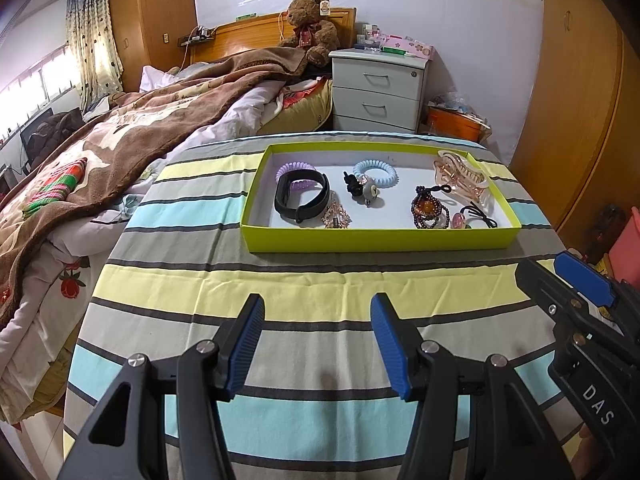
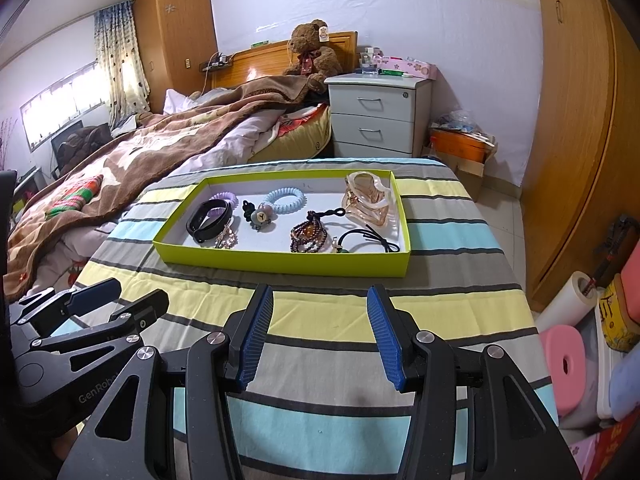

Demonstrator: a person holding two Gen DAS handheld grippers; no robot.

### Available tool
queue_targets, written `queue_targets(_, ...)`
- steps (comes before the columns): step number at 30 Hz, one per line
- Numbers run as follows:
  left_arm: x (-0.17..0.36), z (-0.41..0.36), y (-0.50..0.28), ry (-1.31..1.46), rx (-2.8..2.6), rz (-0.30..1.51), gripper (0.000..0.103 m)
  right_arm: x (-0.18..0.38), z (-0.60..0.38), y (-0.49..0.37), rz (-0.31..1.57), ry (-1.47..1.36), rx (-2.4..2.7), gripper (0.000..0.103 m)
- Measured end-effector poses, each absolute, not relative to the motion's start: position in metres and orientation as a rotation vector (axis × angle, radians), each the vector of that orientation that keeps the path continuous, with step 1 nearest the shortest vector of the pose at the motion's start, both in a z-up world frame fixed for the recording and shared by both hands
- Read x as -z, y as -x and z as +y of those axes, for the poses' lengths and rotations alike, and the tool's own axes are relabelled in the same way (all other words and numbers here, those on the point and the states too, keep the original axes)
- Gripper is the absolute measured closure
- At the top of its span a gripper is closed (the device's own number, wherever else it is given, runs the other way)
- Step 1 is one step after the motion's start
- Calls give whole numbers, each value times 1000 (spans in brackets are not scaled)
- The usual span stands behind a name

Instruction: Organize jewelry

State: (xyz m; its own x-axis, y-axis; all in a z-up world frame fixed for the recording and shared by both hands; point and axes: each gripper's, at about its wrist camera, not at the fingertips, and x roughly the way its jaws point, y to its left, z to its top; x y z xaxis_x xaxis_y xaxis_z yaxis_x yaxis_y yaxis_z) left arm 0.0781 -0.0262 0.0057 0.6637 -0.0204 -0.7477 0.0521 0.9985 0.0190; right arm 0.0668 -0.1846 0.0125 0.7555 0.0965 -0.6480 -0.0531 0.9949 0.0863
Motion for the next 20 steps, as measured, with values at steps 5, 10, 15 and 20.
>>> queue_targets(5,-6,-27,-78,-42,37,844,46,-12,-184,-67,709,-64,-81,53)
queue_targets(10,-5,-26,-78,-41,33,841,46,-13,-185,-67,709,-64,-82,53)
queue_targets(15,-5,-25,-77,-31,42,842,46,-12,-184,-67,710,-63,-81,53)
queue_targets(20,-5,-25,-78,-26,36,843,46,-12,-184,-67,710,-63,-82,53)
